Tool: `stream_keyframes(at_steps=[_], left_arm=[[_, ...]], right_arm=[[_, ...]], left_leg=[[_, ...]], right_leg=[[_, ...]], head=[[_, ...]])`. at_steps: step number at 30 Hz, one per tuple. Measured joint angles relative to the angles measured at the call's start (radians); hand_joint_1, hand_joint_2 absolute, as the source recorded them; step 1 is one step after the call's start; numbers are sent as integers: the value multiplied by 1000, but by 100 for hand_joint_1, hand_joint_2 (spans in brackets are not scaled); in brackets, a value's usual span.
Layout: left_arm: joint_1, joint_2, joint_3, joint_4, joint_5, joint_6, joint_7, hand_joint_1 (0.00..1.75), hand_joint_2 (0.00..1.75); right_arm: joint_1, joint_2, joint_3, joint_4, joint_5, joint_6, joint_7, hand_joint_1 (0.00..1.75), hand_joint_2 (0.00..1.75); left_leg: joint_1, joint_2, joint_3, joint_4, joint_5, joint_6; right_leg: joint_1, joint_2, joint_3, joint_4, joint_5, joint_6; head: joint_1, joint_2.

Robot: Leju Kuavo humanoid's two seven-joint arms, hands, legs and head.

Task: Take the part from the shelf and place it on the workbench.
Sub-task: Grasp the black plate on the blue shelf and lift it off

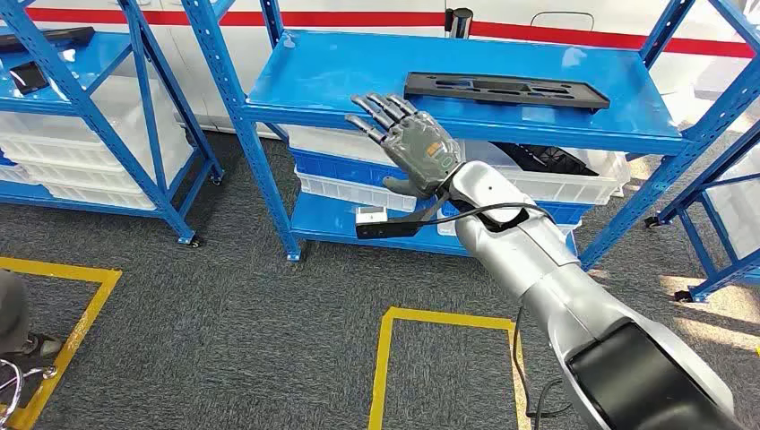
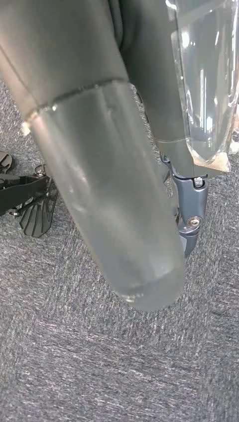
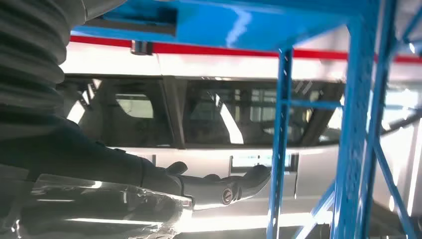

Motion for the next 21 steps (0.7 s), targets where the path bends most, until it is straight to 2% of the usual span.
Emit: stream_keyframes(at_steps=[4, 8, 15, 21], left_arm=[[-1, 2, 0, 0, -12, 0, 6, 0, 0], [-2, 5, 0, 1, -22, 8, 20, 0, 0], [-3, 7, 5, 2, -30, 15, 37, 0, 0], [-3, 7, 16, 5, -38, 20, 42, 0, 0]], right_arm=[[0, 18, 36, 85, 51, -34, 58, 0, 175], [-1, 35, 64, 186, 74, -26, 146, 0, 175], [-7, 26, 62, 294, 63, 43, 251, 0, 175], [-14, 22, 39, 328, 64, 19, 321, 0, 175]], left_leg=[[0, 0, 0, 0, 0, 0], [0, 0, 0, 0, 0, 0], [0, 0, 0, 0, 0, 0], [0, 0, 0, 1, 0, 0]], right_leg=[[0, 0, 0, 0, 0, 0], [0, 0, 0, 0, 0, 0], [0, 0, -1, 0, 0, 0], [0, 0, -1, 0, 0, 0]], head=[[0, 0], [0, 0], [0, 0], [0, 0]])
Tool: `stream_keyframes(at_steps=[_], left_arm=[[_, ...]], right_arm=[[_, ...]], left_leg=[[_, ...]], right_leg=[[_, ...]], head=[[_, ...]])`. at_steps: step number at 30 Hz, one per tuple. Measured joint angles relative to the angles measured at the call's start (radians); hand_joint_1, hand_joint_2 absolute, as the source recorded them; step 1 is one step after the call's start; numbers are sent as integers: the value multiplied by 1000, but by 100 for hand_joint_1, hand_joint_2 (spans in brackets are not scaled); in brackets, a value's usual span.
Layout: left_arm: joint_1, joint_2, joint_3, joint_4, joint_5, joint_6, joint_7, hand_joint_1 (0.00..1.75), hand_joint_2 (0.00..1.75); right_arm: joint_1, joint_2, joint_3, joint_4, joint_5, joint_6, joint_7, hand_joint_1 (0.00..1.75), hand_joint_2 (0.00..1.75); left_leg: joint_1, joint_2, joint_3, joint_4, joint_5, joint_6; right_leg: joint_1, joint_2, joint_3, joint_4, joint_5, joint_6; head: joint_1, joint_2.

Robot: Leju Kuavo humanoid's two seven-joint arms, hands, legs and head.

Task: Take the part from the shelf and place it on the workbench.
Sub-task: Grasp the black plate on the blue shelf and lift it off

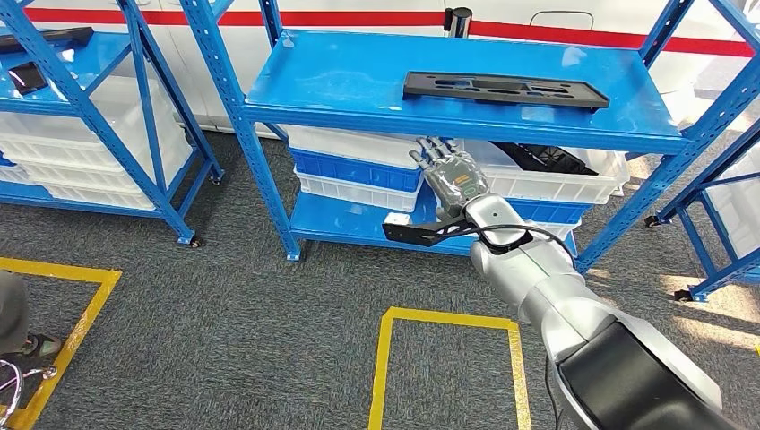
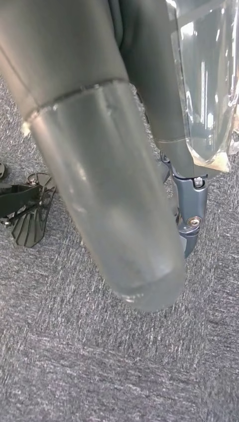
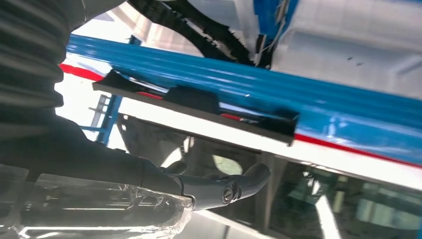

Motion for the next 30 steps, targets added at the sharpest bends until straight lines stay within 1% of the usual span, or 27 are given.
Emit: stream_keyframes(at_steps=[6, 13, 19, 30], left_arm=[[0, 0, 15, 2, -16, 0, 20, 0, 0], [-1, 1, 24, 2, -31, -10, 22, 0, 0], [-4, 1, 31, 2, -33, -15, 32, 0, 0], [-8, 1, 40, 3, -33, -20, 32, 0, 0]], right_arm=[[-37, -20, -72, 11, -17, -43, 7, 0, 175], [-71, -48, -133, 14, 1, -50, 4, 0, 175], [-76, -55, -143, 14, 27, -33, -1, 0, 175], [-39, -54, -143, 19, 55, -24, 2, 0, 175]], left_leg=[[0, 0, 0, 0, 0, 0], [0, 0, 0, 0, 0, 0], [0, 0, 0, 0, 0, 0], [-1, 0, -2, 3, 0, 0]], right_leg=[[0, 0, 0, 0, 0, 0], [0, 0, 0, 0, 0, 0], [0, 0, 0, 0, 0, 0], [-4, 0, 0, 0, 0, 0]], head=[[0, 0], [0, 0], [0, 0], [0, 0]])
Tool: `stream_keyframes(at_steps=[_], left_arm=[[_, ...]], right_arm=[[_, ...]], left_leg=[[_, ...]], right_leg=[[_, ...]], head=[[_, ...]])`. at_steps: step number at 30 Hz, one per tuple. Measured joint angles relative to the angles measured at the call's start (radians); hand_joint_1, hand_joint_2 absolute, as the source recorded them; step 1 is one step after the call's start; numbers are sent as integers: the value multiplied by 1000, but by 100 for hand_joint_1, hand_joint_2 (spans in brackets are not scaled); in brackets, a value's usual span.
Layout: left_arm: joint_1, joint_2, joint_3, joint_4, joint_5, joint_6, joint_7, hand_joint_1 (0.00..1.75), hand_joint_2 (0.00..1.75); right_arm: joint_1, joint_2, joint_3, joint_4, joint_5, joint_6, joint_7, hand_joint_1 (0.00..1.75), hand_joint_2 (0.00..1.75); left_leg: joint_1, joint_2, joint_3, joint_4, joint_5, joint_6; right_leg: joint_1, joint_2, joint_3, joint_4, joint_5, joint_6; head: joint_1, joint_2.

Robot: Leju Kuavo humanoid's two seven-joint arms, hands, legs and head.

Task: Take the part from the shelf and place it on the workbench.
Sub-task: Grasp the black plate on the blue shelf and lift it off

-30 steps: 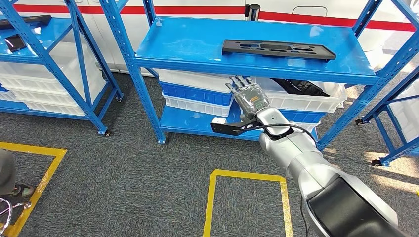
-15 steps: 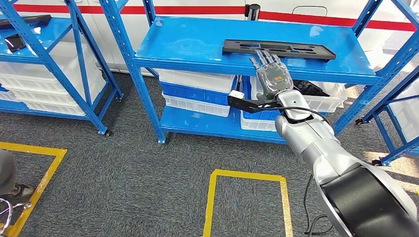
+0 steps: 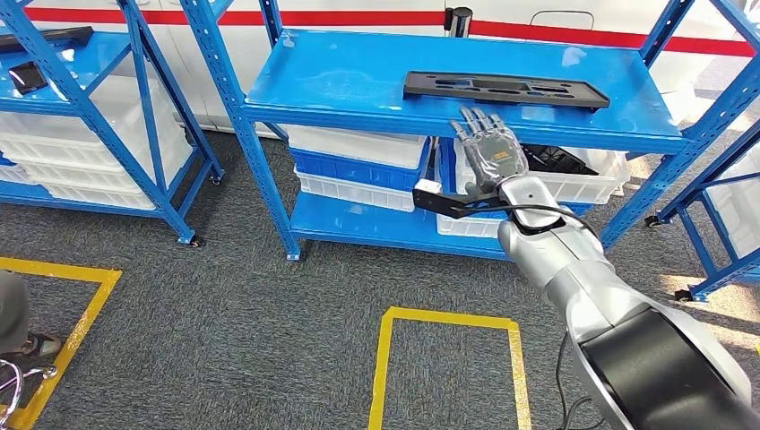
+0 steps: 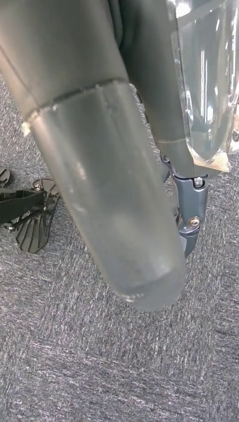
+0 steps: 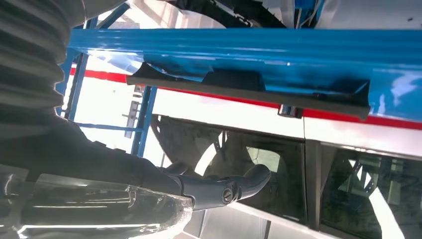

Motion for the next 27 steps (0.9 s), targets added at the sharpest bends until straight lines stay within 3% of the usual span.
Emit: stream_keyframes(at_steps=[7, 11, 13, 16, 17, 18, 20, 21, 22, 24, 26, 27], left_arm=[[-2, 1, 5, 0, 2, -8, -8, 0, 0], [-3, 1, 12, 0, 3, -8, -15, 0, 0], [-3, 0, 15, 0, 5, -8, -17, 0, 0], [-3, 0, 18, 0, 6, -7, -17, 0, 0], [-2, -1, 18, 0, 6, -7, -17, 0, 0], [0, -2, 19, 0, 6, -7, -17, 0, 0], [3, -3, 20, 0, 7, -7, -18, 0, 0], [3, -2, 22, 1, 7, -7, -18, 0, 0], [2, -2, 24, 1, 7, -7, -19, 0, 0], [-1, 0, 27, 1, 7, -7, -20, 0, 0], [-4, -1, 28, 1, 8, -7, -20, 0, 0], [-5, -2, 29, 1, 8, -7, -21, 0, 0]], right_arm=[[9, 8, 0, 2, 10, 2, 0, 0, 175], [7, 10, -1, 2, 15, 3, 0, 0, 175], [2, 11, -2, 2, 17, 6, 0, 0, 175], [4, 10, -2, 3, 19, 15, -1, 0, 175], [8, 9, -2, 4, 20, 16, -2, 0, 175], [10, 8, -2, 4, 20, 16, -2, 0, 175], [13, 8, -2, 5, 21, 15, -2, 0, 175], [15, 7, -3, 6, 21, 16, -2, 0, 175], [17, 8, -3, 7, 22, 16, -2, 0, 175], [19, 9, -5, 9, 25, 16, -2, 0, 175], [13, 11, -9, 7, 27, 16, -2, 0, 175], [8, 13, -10, 6, 27, 16, -2, 0, 175]], left_leg=[[-1, 0, -9, 9, -3, 6], [3, -2, 1, -10, -13, 31], [8, -1, 17, -16, -17, 41], [11, 0, 27, -16, -26, 39], [13, -1, 33, -16, -31, 35], [15, -1, 42, -15, -38, 29], [20, -1, 61, -15, -57, 12], [21, 0, 70, -14, -68, 4], [20, 2, 76, -14, -79, -5], [21, 5, 89, -10, -88, -18], [27, 3, 57, 53, -59, -27], [29, 1, 14, 120, -32, -31]], right_leg=[[-7, 0, -1, -2, 3, 5], [-3, 1, -15, 37, 11, 21], [-2, 2, -69, 120, -17, 20], [-4, 4, -192, 294, -59, 23], [-5, 5, -212, 304, -49, 30], [-8, 4, -213, 274, -24, 39], [-15, -2, -177, 140, 57, 61], [-15, -7, -160, 80, 79, 59], [-12, -11, -145, 44, 90, 47], [-5, -9, -130, 29, 75, 7], [-5, 0, -111, 28, 64, -20], [-5, 5, -99, 27, 55, -30]], head=[[0, 0], [1, 0], [3, 0], [5, 0], [5, 0], [5, 0], [7, 0], [7, 0], [7, 0], [4, 0], [1, 0], [1, 0]])
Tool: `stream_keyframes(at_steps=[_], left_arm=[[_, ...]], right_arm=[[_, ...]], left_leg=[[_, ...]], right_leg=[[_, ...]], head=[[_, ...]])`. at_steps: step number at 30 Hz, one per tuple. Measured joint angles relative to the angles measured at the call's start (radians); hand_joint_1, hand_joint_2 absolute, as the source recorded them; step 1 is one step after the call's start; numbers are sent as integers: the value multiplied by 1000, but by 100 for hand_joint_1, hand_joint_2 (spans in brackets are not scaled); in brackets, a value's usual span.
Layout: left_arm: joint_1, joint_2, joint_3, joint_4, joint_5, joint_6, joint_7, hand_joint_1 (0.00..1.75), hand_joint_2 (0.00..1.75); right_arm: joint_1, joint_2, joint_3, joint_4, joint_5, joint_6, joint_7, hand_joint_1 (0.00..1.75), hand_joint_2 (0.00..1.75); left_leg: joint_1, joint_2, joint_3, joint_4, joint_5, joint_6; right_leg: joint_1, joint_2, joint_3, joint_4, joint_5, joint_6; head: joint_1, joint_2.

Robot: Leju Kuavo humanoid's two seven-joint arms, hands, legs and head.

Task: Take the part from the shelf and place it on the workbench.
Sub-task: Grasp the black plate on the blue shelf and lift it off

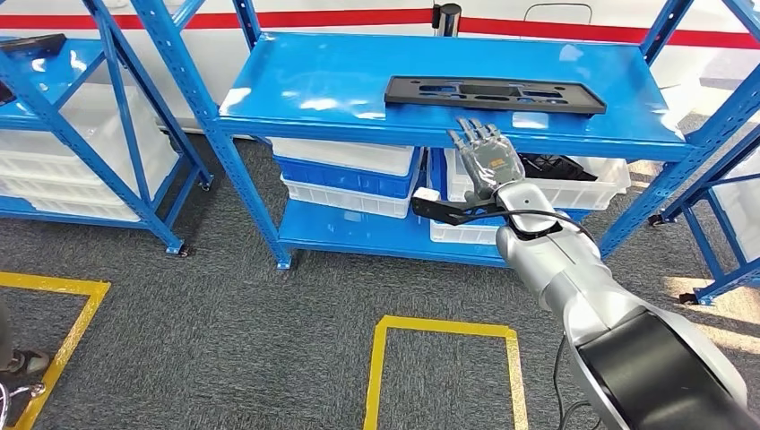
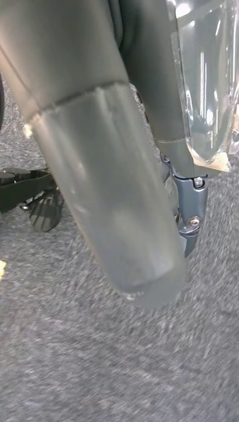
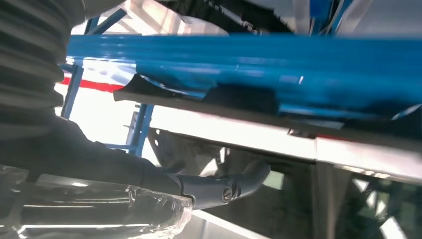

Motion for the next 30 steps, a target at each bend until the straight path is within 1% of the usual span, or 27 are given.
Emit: stream_keyframes(at_steps=[1, 2, 3, 4, 5, 6, 7, 8, 10, 11, 12, 13, 14, 15, 16, 17, 18, 19, 20, 21, 22, 23, 24, 25, 26, 28, 30], left_arm=[[-1, 0, 1, 0, 0, 0, 0, 0, 0], [0, -1, 2, 0, 0, 0, 0, 0, 0], [1, -1, 4, 0, 0, 0, 0, 0, 0], [3, 0, 4, 0, 0, 0, 0, 0, 0], [5, 0, 5, 0, 0, 0, 0, 0, 0], [6, 0, 6, 0, 0, 0, 0, 0, 0], [7, 0, 7, 1, 0, 0, 0, 0, 0], [8, 1, 9, 1, 0, 0, 0, 0, 0], [12, 9, 12, 2, 0, 0, -1, 0, 0], [15, 12, 13, 2, 0, 1, -2, 0, 0], [17, 15, 14, 3, 0, 1, -3, 0, 0], [18, 16, 14, 3, 0, 2, -5, 0, 0], [17, 14, 15, 3, 0, 1, -8, 0, 0], [15, 13, 15, 4, 0, 0, -12, 0, 0], [12, 11, 15, 4, -1, -1, -15, 0, 0], [9, 9, 16, 5, -2, -2, -17, 0, 0], [6, 7, 16, 5, -2, -2, -19, 0, 0], [5, 5, 16, 5, -4, -1, -19, 0, 0], [4, 2, 16, 5, -5, -1, -20, 0, 0], [4, 0, 16, 5, -6, -1, -21, 0, 0], [4, -2, 16, 5, -6, -1, -22, 0, 0], [5, -4, 16, 5, -7, -1, -22, 0, 0], [5, -4, 16, 5, -7, 0, -23, 0, 0], [5, -3, 17, 5, -7, 1, -23, 0, 0], [5, -2, 18, 5, -8, 1, -23, 0, 0], [6, -1, 21, 5, -9, 0, -30, 0, 0], [7, -2, 22, 5, -13, -1, -47, 0, 0]], right_arm=[[-3, 3, -1, -1, 1, 0, 0, 0, 175], [-4, 5, -1, -1, 2, 1, 0, 0, 175], [-1, 7, -1, 0, 3, 2, 0, 0, 175], [3, 9, -1, 0, 4, 2, 0, 0, 175], [6, 10, -1, 0, 4, 2, 0, 0, 175], [8, 10, -1, 0, 4, 2, -1, 0, 175], [9, 12, -1, 1, 5, 2, -1, 0, 175], [12, 13, -1, 1, 5, 2, -1, 0, 175], [19, 16, -1, 4, 7, 2, -1, 0, 175], [24, 19, -1, 4, 8, 3, -1, 0, 175], [24, 21, -2, 4, 9, 3, -2, 0, 175], [19, 24, -2, 4, 10, 3, -2, 0, 175], [13, 25, -3, 3, 11, 4, -2, 0, 175], [5, 24, -4, 2, 11, 5, -2, 0, 175], [-1, 24, -4, 3, 12, 6, -2, 0, 175], [-2, 23, -4, 3, 13, 7, -2, 0, 175], [-3, 22, -4, 3, 15, 8, -2, 0, 175], [-2, 22, -4, 3, 16, 9, -3, 0, 175], [-1, 22, -4, 3, 17, 10, -3, 0, 175], [-1, 22, -4, 3, 18, 10, -3, 0, 175], [-1, 21, -4, 3, 19, 11, -3, 0, 175], [0, 21, -4, 3, 20, 11, -3, 0, 175], [0, 19, -4, 4, 20, 12, -3, 0, 175], [2, 19, -4, 4, 21, 13, -4, 0, 175], [4, 20, -5, 4, 22, 13, -5, 0, 175], [8, 22, -5, 5, 26, 14, -7, 0, 175], [8, 25, -6, 5, 30, 15, -7, 0, 175]], left_leg=[[2, -3, -55, 77, 17, -5], [2, -5, -111, 144, 15, -9], [2, -6, -160, 189, -13, -12], [1, -6, -199, 206, -56, -14], [-1, -6, -227, 199, -97, -12], [-5, -7, -243, 169, -120, -6], [-11, -8, -250, 119, -108, 6], [-21, -12, -248, 53, -55, 26], [-53, -38, -230, -75, 112, 66], [-67, -54, -215, -117, 170, 80], [-76, -66, -197, -144, 197, 84], [-75, -70, -173, -159, 199, 84], [-71, -67, -149, -171, 201, 82], [-66, -62, -129, -178, 202, 81], [-61, -57, -114, -181, 203, 83], [-56, -54, -105, -181, 196, 84], [-51, -52, -101, -181, 187, 85], [-46, -50, -97, -180, 179, 82], [-40, -49, -94, -179, 171, 78], [-34, -48, -91, -176, 164, 71], [-27, -48, -90, -171, 157, 64], [-20, -48, -89, -162, 149, 54], [-15, -49, -89, -151, 140, 43], [-13, -50, -91, -140, 130, 33], [-12, -50, -93, -131, 123, 25], [-12, -49, -96, -123, 115, 17], [-7, -40, -104, -104, 105, 9]], right_leg=[[0, 4, 14, -2, -12, -8], [1, 7, 29, -2, -25, -15], [2, 12, 47, -3, -40, -18], [4, 15, 65, -3, -54, -20], [6, 19, 86, -4, -70, -22], [9, 23, 108, -4, -86, -22], [13, 26, 130, -6, -103, -23], [15, 28, 149, -11, -118, -24], [21, 37, 189, -32, -147, -22], [23, 41, 212, -49, -158, -22], [30, 46, 237, -57, -156, -18], [37, 47, 251, -55, -150, -14], [41, 44, 254, -31, -137, -7], [44, 38, 239, 18, -123, 1], [45, 30, 206, 75, -124, 6], [42, 22, 165, 138, -137, 8], [40, 18, 118, 188, -168, 6], [34, 16, 76, 219, -205, 4], [27, 15, 46, 224, -233, 7], [18, 14, 29, 203, -236, 17], [8, 13, 27, 155, -208, 36], [-1, 9, 36, 92, -156, 62], [-6, 5, 43, 39, -108, 79], [-7, 0, 50, 2, -73, 80], [-7, -3, 53, -13, -50, 71], [-5, -3, 56, -8, -42, 34], [-6, 0, 61, -7, -37, 20]], head=[[-1, 0], [-2, 0], [-3, 0], [-3, 0], [-3, 0], [-3, 0], [-3, 0], [-3, 0], [0, 0], [1, 0], [2, 0], [1, 0], [0, 0], [0, 0], [-1, 0], [-1, 0], [0, 0], [0, 0], [0, 0], [0, 0], [0, 0], [0, 0], [2, 0], [5, 0], [5, 0], [3, 0], [0, 0]])
